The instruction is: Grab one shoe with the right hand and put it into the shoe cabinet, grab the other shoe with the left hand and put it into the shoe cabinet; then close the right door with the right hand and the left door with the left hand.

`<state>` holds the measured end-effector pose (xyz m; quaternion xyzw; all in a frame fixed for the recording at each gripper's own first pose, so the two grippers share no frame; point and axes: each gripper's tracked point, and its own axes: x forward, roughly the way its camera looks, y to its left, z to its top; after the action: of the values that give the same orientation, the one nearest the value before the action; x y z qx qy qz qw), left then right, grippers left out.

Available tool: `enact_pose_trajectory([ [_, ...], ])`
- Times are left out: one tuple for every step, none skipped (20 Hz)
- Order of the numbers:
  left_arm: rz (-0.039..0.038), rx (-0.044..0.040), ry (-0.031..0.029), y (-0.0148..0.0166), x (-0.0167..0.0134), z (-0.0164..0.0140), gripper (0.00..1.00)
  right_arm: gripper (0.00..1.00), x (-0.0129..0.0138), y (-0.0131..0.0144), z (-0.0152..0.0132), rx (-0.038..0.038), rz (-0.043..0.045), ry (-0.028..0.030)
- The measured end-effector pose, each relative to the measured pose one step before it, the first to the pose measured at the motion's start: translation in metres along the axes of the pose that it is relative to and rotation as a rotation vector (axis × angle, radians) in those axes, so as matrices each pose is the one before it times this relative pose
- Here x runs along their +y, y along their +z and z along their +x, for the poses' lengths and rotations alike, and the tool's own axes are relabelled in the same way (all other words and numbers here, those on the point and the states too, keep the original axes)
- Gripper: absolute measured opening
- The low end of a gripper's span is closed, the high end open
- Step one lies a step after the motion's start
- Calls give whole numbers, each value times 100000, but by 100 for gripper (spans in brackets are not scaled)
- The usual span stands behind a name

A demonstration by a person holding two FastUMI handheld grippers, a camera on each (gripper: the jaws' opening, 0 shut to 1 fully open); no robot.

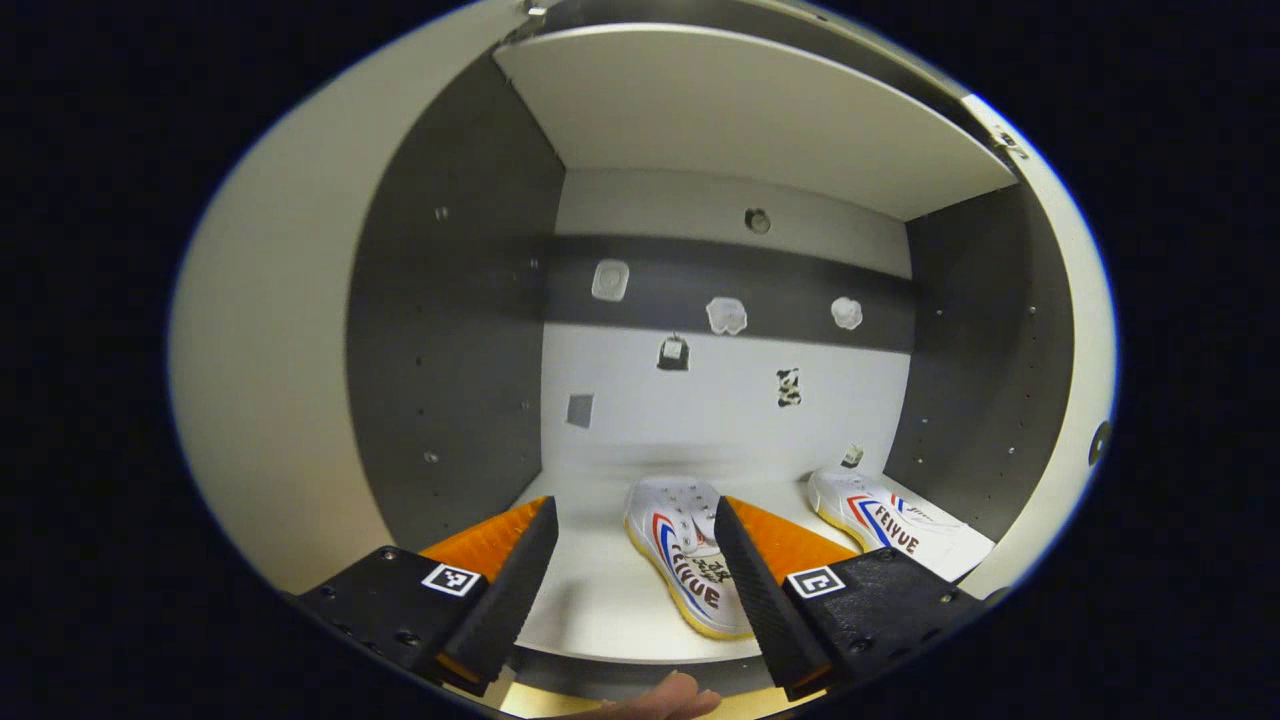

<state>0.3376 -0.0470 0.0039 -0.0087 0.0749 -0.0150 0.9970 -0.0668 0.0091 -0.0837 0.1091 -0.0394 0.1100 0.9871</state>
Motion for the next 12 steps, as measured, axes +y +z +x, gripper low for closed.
enact_pose_trajectory([
  [384,-189,-1832,69,-454,-1569,96,97,-281,-137,94,479,-501,-738],
  [638,-187,-2301,-57,-365,-1550,95,97,-299,-139,60,471,-242,-757],
  [901,-2046,-2357,146,-340,-1605,96,97,-268,-155,26,515,-13,-673],
  [951,-2929,-1413,294,-143,-1570,96,97,-325,-126,25,496,231,-744],
  [508,-2172,-351,114,69,-1924,96,97,-312,-144,52,575,-74,-544],
  [-416,-2308,206,162,226,-1834,96,97,-418,-155,77,548,-241,-913],
  [-1763,-1196,-47,108,59,-1985,96,97,-542,-161,119,529,-304,-1298],
  [-1393,-487,-1725,-98,-177,-1903,96,97,-603,-97,79,423,-169,-1563],
  [-1439,-257,-2021,-111,-278,-1917,96,97,-425,52,48,181,-393,-886],
  [-1220,-307,-1768,-56,-186,-1662,96,97,-384,151,186,80,-1116,-2],
  [-1459,589,-934,-469,62,-1664,96,98,-256,292,53,0,-322,951],
  [-1475,-253,-1176,-143,-61,-1609,95,97,-520,468,302,379,-153,-123],
])
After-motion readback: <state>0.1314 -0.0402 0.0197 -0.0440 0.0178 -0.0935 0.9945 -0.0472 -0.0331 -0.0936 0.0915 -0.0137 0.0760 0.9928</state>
